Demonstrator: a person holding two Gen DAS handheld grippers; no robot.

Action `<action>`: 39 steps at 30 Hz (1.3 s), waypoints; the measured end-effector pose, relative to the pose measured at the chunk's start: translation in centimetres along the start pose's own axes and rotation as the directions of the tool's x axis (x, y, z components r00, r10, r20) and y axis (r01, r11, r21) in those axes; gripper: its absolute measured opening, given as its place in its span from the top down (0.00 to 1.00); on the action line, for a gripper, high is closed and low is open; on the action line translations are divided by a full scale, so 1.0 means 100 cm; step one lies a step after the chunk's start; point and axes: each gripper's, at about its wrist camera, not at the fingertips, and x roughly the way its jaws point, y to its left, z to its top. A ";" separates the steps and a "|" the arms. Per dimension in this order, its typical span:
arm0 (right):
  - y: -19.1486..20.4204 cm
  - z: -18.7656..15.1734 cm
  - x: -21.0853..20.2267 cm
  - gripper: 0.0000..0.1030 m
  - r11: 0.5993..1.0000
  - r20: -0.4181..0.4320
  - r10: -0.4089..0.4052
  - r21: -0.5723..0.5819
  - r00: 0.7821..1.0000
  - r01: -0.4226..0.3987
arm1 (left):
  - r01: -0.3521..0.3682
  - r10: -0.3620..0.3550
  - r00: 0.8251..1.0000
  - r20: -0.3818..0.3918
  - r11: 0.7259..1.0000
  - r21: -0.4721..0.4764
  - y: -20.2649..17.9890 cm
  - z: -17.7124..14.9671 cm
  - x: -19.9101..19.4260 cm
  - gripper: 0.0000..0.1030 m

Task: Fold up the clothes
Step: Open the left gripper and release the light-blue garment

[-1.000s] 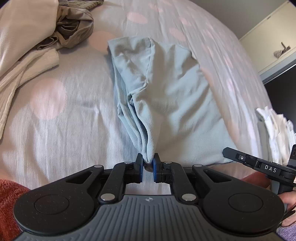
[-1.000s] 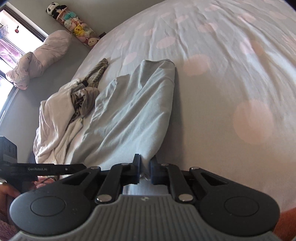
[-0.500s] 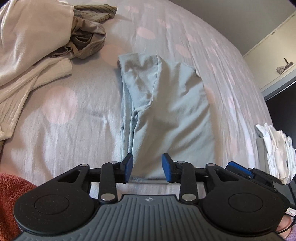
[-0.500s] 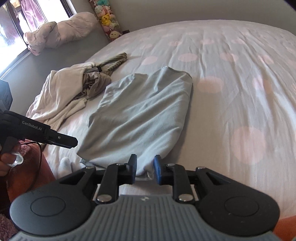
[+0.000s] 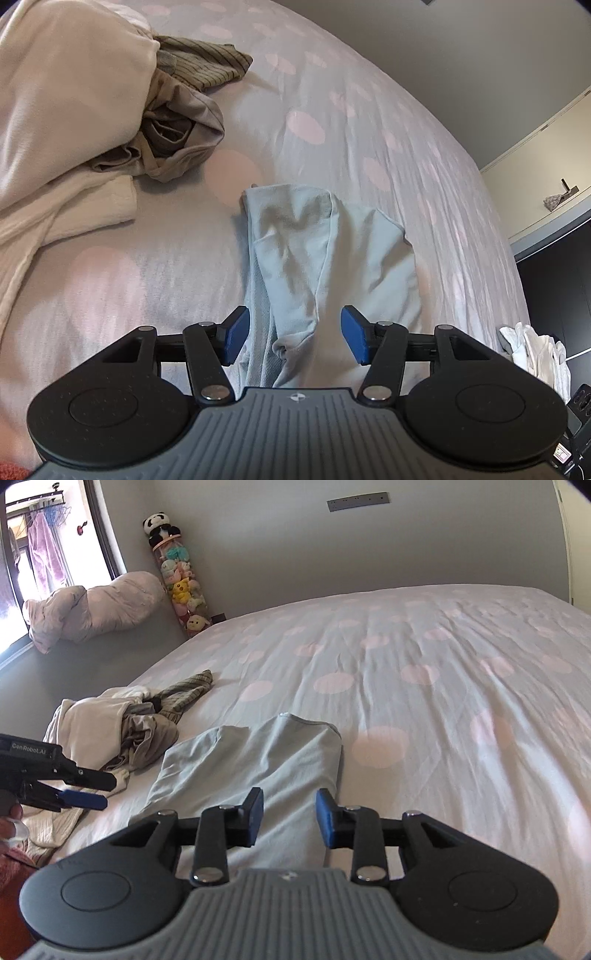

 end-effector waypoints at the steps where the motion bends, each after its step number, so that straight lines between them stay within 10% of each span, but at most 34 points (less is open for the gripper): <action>1: -0.002 -0.002 0.006 0.66 1.000 0.002 0.008 0.015 1.000 -0.008 | 0.001 -0.001 1.000 -0.010 1.000 -0.001 0.001 -0.001 0.006 0.49; 5: -0.009 -0.009 0.024 0.66 0.998 -0.032 0.016 0.068 0.999 -0.014 | -0.002 0.002 0.999 -0.042 1.000 -0.001 0.005 -0.009 0.024 0.53; 10: -0.010 -0.012 0.031 0.66 0.996 -0.053 0.037 0.084 0.998 -0.033 | -0.031 0.036 0.996 -0.077 0.998 0.062 -0.001 -0.015 0.035 0.89; 16: 0.002 -0.015 0.031 0.67 0.994 -0.059 0.109 0.015 0.992 -0.109 | -0.086 0.087 0.991 -0.101 0.996 0.017 0.009 -0.020 0.035 0.94; 26: 0.012 -0.024 0.059 0.79 0.998 -0.259 0.014 -0.059 0.966 -0.031 | -0.107 0.109 0.988 -0.112 0.994 0.019 0.011 -0.021 0.037 0.90; 33: 0.026 -0.024 0.043 0.69 0.987 -0.171 0.033 -0.148 0.985 -0.059 | -0.086 0.086 0.995 -0.040 0.996 0.005 0.013 -0.023 0.017 0.69; 39: 0.000 -0.015 0.044 0.45 1.000 -0.140 0.031 0.007 0.990 -0.030 | -0.096 0.097 0.994 0.057 0.995 -0.022 0.015 -0.016 0.008 0.52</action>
